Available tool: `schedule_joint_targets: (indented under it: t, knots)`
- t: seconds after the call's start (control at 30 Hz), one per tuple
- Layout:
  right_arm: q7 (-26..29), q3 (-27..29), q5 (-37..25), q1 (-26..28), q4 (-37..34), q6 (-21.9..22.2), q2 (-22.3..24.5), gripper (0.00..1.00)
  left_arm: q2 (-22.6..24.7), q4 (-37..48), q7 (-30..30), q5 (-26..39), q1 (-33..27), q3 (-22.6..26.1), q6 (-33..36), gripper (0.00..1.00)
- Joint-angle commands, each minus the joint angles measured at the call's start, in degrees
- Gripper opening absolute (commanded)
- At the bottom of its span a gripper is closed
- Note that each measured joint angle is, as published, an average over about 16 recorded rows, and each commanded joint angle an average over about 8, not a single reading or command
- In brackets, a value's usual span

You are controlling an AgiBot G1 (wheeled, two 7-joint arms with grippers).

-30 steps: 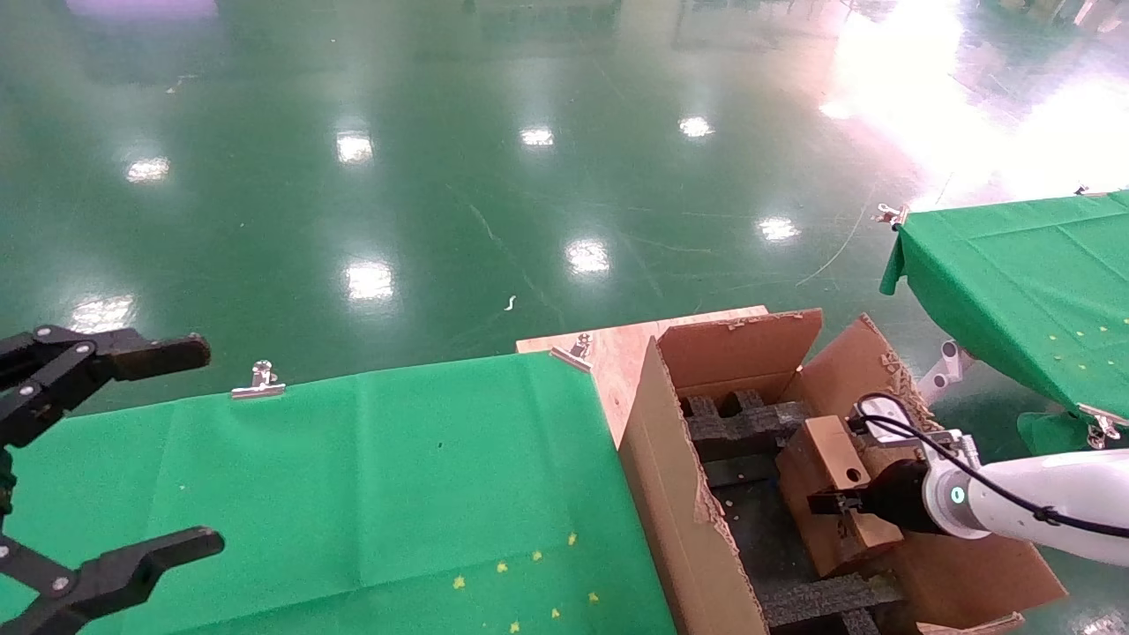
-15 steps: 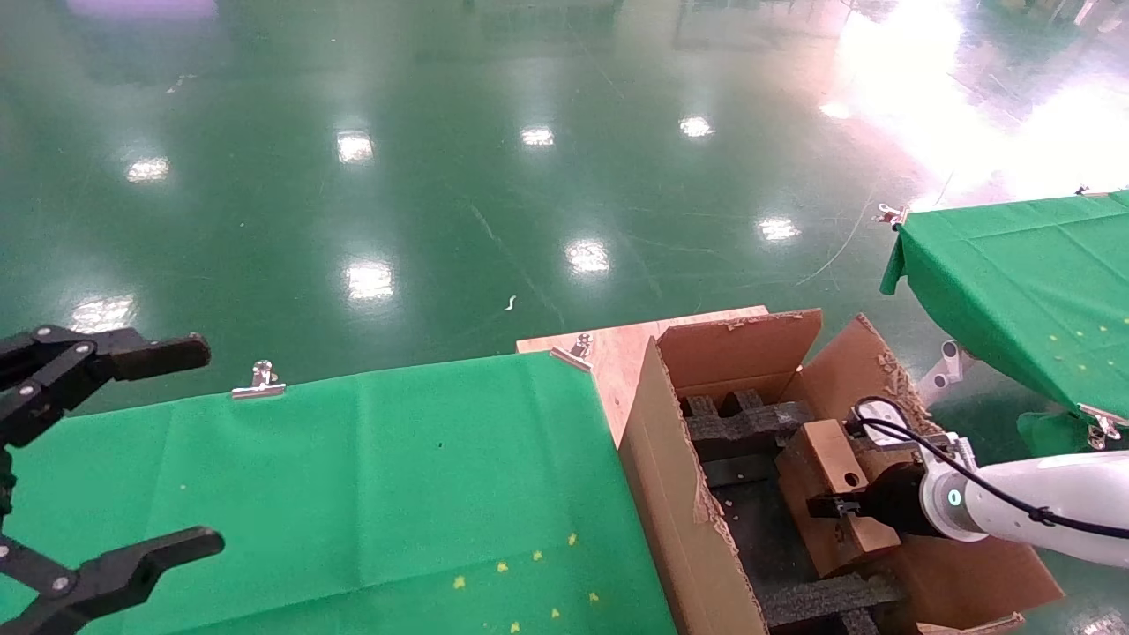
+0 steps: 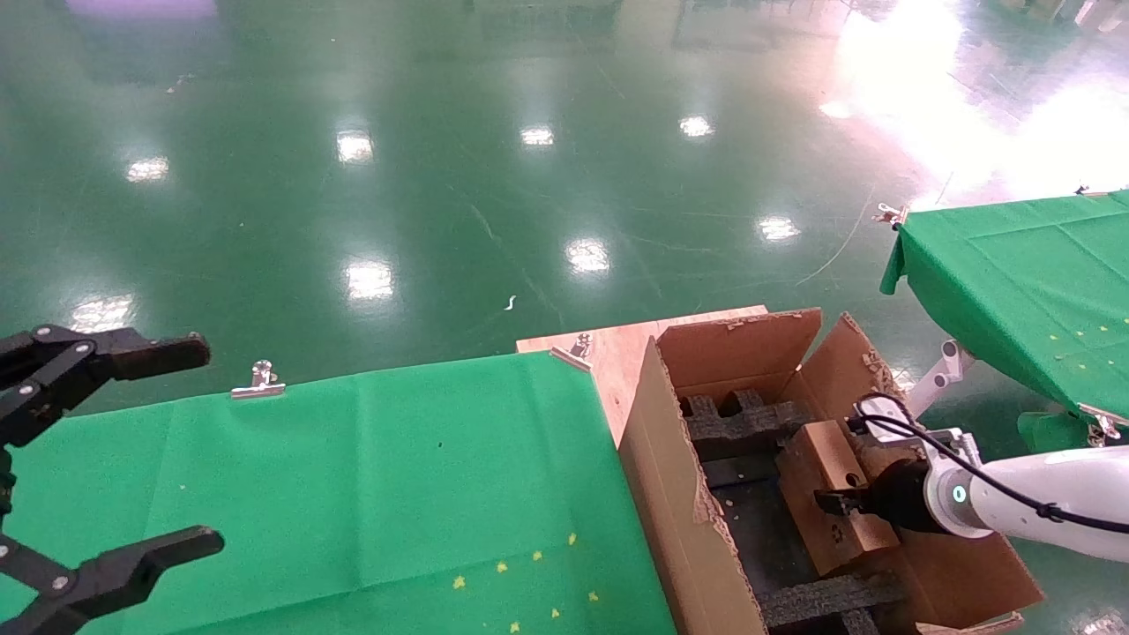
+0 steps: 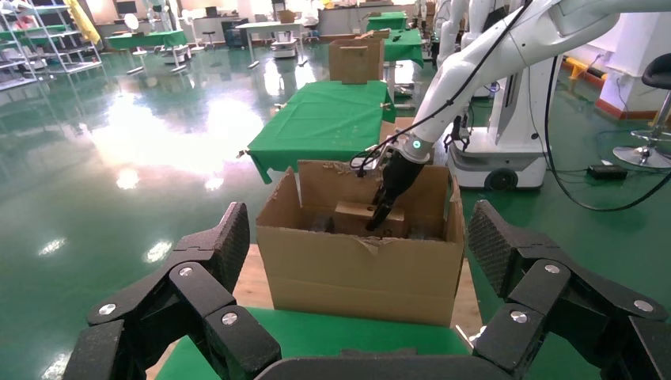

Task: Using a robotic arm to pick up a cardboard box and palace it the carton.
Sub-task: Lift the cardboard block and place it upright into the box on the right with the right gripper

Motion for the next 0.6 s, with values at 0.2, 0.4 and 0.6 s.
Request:
schedule_joint_targets:
  t: [0.2, 0.4, 0.6]
  knots:
    - [0.5, 0.5, -0.4, 1.3, 1.7, -0.3, 0.9, 1.0, 0.0, 0.0, 0.0, 0.0, 0.0, 0.0, 0.0, 1.0]
    - [1.4, 1.9, -0.5, 4.2, 5.6, -0.7, 2.5, 1.0, 0.0, 0.0, 0.0, 0.0, 0.0, 0.0, 0.0, 1.0]
    - [2.6, 4.4, 0.1, 8.9, 14.3, -2.5, 5.7, 1.0, 0.0, 0.0, 0.0, 0.0, 0.0, 0.0, 0.0, 1.0]
